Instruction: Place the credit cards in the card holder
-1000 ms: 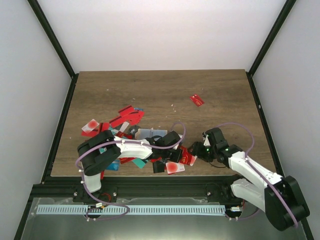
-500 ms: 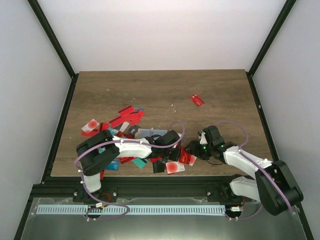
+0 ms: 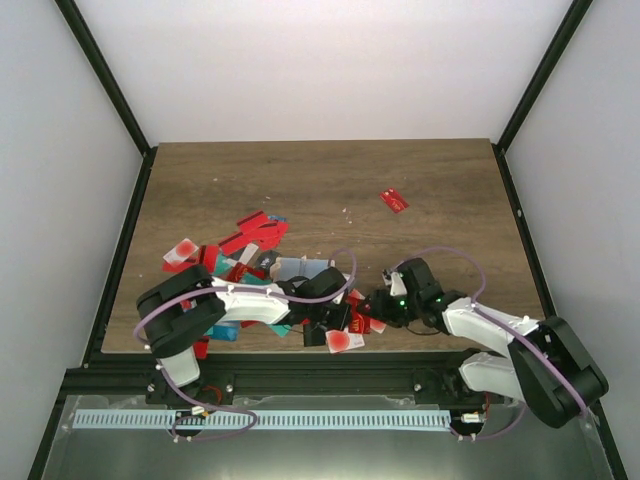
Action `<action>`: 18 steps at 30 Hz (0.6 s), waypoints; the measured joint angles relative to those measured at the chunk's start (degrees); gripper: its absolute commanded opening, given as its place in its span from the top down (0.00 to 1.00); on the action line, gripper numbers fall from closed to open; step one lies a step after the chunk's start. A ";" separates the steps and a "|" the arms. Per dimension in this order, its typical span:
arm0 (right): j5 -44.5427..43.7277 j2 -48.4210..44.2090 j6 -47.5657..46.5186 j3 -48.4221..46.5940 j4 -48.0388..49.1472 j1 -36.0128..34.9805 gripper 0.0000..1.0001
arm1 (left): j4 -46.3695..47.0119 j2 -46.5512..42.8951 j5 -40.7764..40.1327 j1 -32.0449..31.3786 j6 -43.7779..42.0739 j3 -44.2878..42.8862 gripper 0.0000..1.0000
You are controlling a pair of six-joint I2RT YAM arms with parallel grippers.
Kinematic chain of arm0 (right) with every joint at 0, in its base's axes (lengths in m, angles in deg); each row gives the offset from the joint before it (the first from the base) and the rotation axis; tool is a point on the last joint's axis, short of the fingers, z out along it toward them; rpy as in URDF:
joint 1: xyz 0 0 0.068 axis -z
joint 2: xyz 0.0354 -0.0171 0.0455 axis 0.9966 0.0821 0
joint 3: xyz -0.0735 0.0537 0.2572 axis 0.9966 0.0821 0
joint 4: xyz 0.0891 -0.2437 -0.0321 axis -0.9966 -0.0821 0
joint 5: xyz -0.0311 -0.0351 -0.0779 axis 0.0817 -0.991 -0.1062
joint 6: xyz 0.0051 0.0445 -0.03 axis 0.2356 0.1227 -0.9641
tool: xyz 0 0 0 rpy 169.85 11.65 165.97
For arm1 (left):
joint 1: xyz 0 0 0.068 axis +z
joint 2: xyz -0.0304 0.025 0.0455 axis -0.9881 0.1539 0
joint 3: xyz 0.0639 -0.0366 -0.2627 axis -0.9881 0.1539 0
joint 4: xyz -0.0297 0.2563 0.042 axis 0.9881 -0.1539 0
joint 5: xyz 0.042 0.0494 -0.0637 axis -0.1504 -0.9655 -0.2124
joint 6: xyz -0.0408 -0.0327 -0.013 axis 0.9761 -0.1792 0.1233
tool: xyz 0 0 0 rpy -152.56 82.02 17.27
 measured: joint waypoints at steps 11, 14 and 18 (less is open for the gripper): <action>2.21 -3.21 4.26 2.34 -0.92 -4.90 0.44 | 1.01 -4.24 1.11 -1.73 0.87 5.31 0.91; 3.04 -4.46 4.44 2.78 -2.67 -5.03 0.44 | 0.98 -4.24 1.27 -2.12 0.98 5.29 0.91; 2.95 -6.19 3.89 2.71 -6.40 -5.29 0.44 | 0.48 -4.31 1.05 -2.89 1.01 5.09 0.91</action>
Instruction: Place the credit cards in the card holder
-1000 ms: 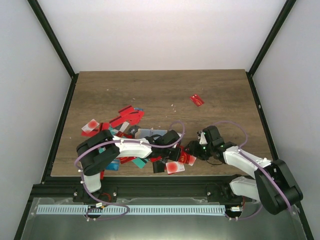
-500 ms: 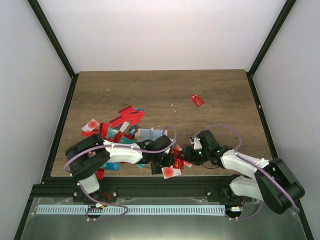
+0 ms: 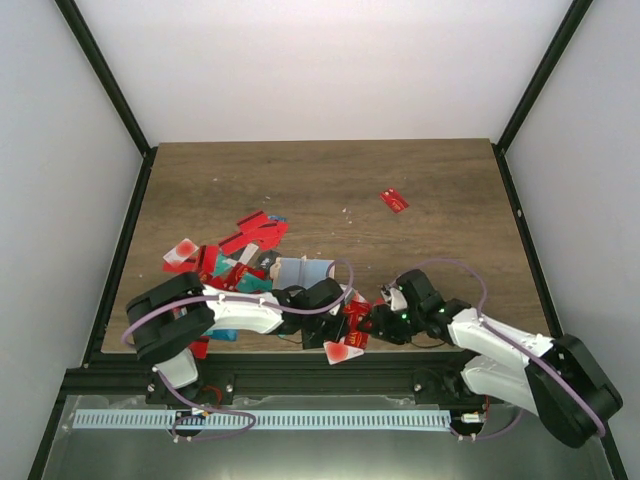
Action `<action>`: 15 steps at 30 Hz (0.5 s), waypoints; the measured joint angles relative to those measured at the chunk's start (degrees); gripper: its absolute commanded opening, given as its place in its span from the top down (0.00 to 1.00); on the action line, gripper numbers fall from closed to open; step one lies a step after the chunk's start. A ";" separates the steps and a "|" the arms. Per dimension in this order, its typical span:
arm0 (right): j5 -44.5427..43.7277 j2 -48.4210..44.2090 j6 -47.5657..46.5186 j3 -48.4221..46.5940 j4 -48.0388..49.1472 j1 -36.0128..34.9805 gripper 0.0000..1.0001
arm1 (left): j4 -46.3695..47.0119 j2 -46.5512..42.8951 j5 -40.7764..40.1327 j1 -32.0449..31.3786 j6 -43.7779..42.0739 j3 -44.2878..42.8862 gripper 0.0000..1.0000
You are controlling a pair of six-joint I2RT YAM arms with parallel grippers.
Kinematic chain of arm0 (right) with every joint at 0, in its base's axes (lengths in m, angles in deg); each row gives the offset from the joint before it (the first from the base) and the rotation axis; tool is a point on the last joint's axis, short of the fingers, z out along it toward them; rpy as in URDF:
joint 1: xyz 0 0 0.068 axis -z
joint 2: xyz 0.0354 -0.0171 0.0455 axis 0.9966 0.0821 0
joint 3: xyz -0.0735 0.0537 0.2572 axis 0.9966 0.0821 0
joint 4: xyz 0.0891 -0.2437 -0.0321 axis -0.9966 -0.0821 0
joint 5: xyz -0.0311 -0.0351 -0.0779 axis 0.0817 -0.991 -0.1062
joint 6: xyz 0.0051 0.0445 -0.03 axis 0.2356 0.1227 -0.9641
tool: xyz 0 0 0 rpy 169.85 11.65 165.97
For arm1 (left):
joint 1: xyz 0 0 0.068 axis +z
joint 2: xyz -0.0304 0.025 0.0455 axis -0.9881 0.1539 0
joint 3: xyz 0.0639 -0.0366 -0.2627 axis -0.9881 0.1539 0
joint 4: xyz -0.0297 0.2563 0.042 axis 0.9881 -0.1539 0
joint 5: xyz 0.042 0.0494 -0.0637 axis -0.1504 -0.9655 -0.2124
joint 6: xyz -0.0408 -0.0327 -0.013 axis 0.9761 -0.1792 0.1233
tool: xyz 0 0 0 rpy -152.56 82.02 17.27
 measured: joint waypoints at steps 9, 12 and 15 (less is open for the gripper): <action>0.04 -7.48 -0.61 -0.50 -10.69 -0.24 0.46 | -6.05 -3.56 -3.32 -0.24 -0.52 -0.90 0.90; 1.18 -10.36 0.42 -0.04 -12.70 -0.96 0.46 | -7.41 -4.48 -3.72 -0.24 -0.70 -0.90 0.90; 2.56 -13.03 1.84 1.88 -13.49 -1.60 0.48 | -7.89 -4.63 -3.58 -0.24 -0.94 -0.90 0.90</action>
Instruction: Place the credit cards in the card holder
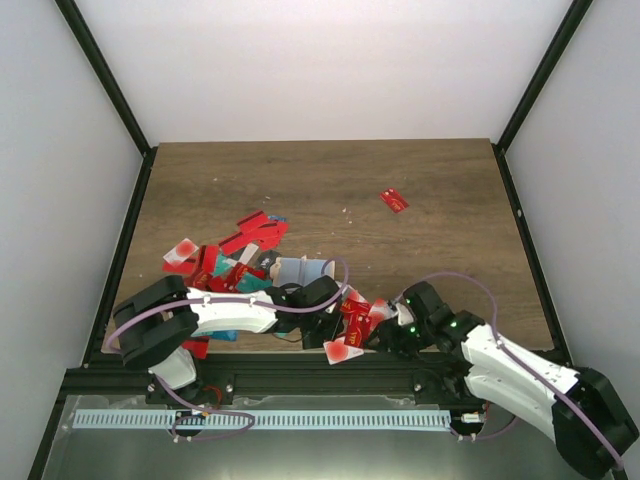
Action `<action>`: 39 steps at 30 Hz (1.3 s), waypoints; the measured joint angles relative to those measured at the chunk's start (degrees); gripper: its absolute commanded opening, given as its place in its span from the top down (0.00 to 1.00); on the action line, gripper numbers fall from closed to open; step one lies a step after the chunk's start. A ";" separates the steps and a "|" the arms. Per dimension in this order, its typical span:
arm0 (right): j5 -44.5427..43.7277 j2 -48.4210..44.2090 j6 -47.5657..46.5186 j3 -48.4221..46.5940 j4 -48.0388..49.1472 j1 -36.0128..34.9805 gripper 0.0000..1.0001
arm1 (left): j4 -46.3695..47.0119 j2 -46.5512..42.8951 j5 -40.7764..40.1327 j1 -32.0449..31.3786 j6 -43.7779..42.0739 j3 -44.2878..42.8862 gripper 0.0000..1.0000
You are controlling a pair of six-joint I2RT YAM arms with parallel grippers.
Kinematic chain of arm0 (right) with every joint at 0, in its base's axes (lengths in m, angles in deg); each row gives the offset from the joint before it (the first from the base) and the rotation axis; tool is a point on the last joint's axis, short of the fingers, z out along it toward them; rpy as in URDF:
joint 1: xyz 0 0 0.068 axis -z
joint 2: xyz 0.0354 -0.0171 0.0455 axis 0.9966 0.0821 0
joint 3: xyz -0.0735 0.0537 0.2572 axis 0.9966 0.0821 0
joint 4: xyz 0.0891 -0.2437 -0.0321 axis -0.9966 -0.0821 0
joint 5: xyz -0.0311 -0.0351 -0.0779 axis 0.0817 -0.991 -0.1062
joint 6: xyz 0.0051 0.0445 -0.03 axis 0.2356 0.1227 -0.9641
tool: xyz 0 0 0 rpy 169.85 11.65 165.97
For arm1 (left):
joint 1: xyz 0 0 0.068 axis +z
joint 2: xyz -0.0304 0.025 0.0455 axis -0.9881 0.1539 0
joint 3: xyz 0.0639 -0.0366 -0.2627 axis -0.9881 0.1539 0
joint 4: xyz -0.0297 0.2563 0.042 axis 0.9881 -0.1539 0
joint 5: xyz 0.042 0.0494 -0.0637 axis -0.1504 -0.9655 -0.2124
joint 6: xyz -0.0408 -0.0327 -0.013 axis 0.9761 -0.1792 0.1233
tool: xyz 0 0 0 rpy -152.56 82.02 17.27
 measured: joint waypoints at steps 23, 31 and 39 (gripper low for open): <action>1.53 9.66 22.23 10.34 30.10 -9.01 0.51 | -0.57 0.00 2.38 -0.22 -0.90 1.42 0.89; 0.90 11.43 26.95 12.28 38.80 -9.27 0.58 | -0.15 0.00 3.28 -0.37 -0.90 2.51 0.89; -0.42 11.43 29.33 12.61 40.50 -9.33 0.65 | 1.88 0.02 5.01 -0.48 -0.87 3.45 0.89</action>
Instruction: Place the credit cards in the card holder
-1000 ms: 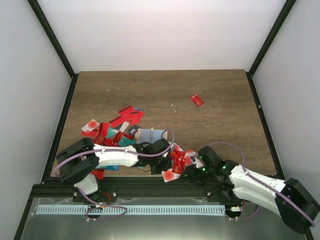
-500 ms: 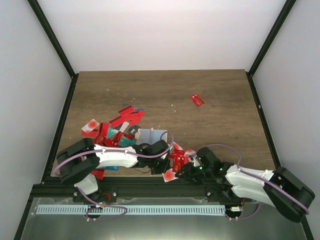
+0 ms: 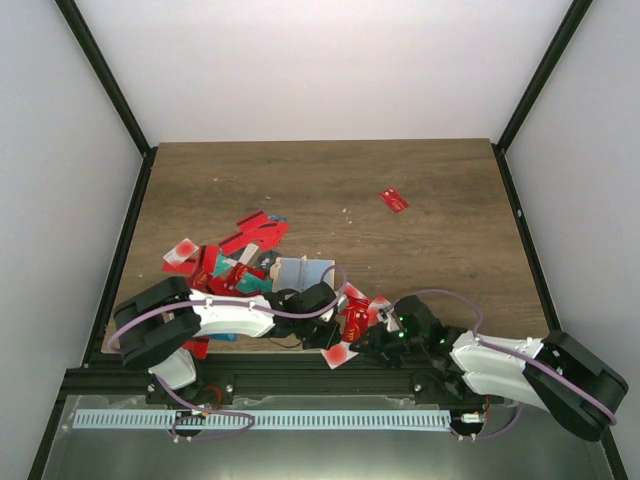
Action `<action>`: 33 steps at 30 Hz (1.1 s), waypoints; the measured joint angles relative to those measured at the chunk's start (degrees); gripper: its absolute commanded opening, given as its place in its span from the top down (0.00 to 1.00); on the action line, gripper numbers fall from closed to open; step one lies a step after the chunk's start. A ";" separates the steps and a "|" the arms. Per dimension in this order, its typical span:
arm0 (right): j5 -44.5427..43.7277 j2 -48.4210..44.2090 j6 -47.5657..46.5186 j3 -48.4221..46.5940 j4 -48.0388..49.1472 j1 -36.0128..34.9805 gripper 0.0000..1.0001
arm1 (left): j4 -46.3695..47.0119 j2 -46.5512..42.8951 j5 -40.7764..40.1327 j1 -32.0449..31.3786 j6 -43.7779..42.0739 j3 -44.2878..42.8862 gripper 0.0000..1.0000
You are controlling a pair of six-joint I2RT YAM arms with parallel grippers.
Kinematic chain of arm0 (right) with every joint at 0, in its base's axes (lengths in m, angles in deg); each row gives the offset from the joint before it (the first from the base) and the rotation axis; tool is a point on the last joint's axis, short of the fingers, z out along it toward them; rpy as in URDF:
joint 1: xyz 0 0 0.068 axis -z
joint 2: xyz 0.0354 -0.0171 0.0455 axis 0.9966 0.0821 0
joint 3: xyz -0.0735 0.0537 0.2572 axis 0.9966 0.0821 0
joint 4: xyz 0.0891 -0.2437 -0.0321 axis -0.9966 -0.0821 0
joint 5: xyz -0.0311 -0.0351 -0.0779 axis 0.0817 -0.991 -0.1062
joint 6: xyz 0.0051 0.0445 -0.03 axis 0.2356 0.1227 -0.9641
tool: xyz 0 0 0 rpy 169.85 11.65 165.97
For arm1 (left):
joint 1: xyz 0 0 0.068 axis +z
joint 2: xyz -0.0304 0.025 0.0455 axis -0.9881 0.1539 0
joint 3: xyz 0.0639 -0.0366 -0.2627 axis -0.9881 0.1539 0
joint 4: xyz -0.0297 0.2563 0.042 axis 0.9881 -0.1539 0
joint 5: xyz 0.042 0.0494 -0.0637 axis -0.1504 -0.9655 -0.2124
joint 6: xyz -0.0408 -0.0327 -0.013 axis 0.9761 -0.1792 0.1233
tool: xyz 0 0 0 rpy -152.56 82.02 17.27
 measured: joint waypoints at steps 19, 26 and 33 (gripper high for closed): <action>-1.25 -2.69 0.13 -0.13 -3.69 0.00 0.85 | 2.47 0.70 1.77 -0.26 0.00 0.46 0.89; -1.11 -1.77 -0.31 -0.39 -3.13 0.00 0.92 | 2.49 0.70 1.77 -0.26 0.00 0.46 0.89; -0.48 -2.32 -1.20 -1.75 -4.26 0.00 0.99 | 2.49 0.70 1.18 -0.24 0.00 0.46 0.89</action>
